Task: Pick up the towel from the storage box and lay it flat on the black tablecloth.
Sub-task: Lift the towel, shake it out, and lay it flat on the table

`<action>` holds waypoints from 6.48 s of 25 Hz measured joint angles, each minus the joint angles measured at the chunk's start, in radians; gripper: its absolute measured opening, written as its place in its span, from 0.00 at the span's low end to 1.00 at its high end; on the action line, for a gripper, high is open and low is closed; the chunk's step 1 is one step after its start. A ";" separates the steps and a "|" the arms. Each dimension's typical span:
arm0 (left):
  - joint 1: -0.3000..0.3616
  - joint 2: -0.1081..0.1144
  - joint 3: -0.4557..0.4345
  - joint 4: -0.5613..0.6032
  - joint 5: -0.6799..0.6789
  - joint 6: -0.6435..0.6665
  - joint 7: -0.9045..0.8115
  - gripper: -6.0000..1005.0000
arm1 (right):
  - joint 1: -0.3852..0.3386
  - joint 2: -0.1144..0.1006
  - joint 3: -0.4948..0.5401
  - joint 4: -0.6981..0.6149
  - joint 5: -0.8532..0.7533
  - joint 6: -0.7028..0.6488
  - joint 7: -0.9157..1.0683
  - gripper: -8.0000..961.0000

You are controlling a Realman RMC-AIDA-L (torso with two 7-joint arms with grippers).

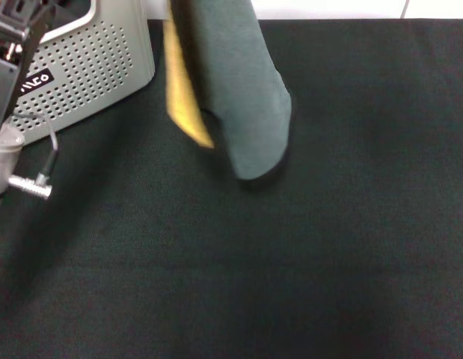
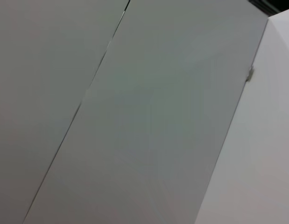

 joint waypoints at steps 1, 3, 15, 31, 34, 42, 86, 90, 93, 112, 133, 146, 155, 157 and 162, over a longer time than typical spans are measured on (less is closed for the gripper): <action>0.006 0.000 0.000 -0.004 0.003 -0.004 0.001 0.12 | -0.002 -0.001 0.012 -0.013 -0.031 -0.001 0.023 0.02; 0.018 0.000 -0.007 -0.015 0.001 -0.028 0.000 0.12 | -0.004 -0.001 0.034 -0.039 -0.095 -0.007 0.069 0.02; 0.050 0.000 -0.044 -0.128 -0.082 -0.217 0.039 0.14 | -0.082 -0.002 0.151 -0.215 -0.266 -0.074 0.239 0.02; 0.051 0.003 -0.028 -0.073 0.264 -0.546 0.347 0.23 | -0.105 -0.001 0.198 -0.327 -0.348 -0.061 0.331 0.02; 0.052 0.003 -0.028 -0.071 0.280 -0.630 0.391 0.34 | -0.108 0.001 0.201 -0.329 -0.352 -0.055 0.332 0.02; 0.058 0.000 -0.028 -0.074 0.355 -0.494 0.648 0.65 | -0.101 0.003 0.200 -0.320 -0.385 -0.006 0.332 0.02; -0.088 0.000 -0.205 -0.250 0.464 -0.264 1.142 0.66 | 0.034 0.011 0.083 -0.193 -0.388 0.181 0.323 0.03; -0.084 0.000 -0.206 -0.249 0.463 -0.268 1.143 0.66 | 0.034 0.012 0.081 -0.201 -0.386 0.175 0.323 0.03; -0.081 0.000 -0.206 -0.249 0.458 -0.279 1.143 0.66 | 0.031 0.012 0.080 -0.208 -0.386 0.171 0.326 0.03; -0.055 0.000 -0.258 -0.255 0.462 -0.323 1.144 0.64 | 0.012 0.009 0.088 -0.232 -0.372 0.166 0.328 0.04; -0.038 0.000 -0.258 -0.258 0.462 -0.315 1.140 0.37 | -0.016 0.008 0.093 -0.247 -0.372 0.177 0.328 0.04; -0.031 0.000 -0.258 -0.258 0.462 -0.277 1.139 0.26 | -0.015 0.007 0.104 -0.238 -0.372 0.180 0.325 0.04; -0.029 0.000 -0.257 -0.255 0.473 -0.274 1.143 0.17 | -0.012 0.008 0.104 -0.238 -0.372 0.180 0.324 0.05; -0.030 0.000 -0.258 -0.256 0.473 -0.269 1.142 0.12 | -0.012 0.008 0.104 -0.238 -0.372 0.179 0.325 0.05; -0.030 0.000 -0.257 -0.253 0.473 -0.254 1.137 0.04 | -0.018 0.009 0.103 -0.238 -0.372 0.173 0.326 0.05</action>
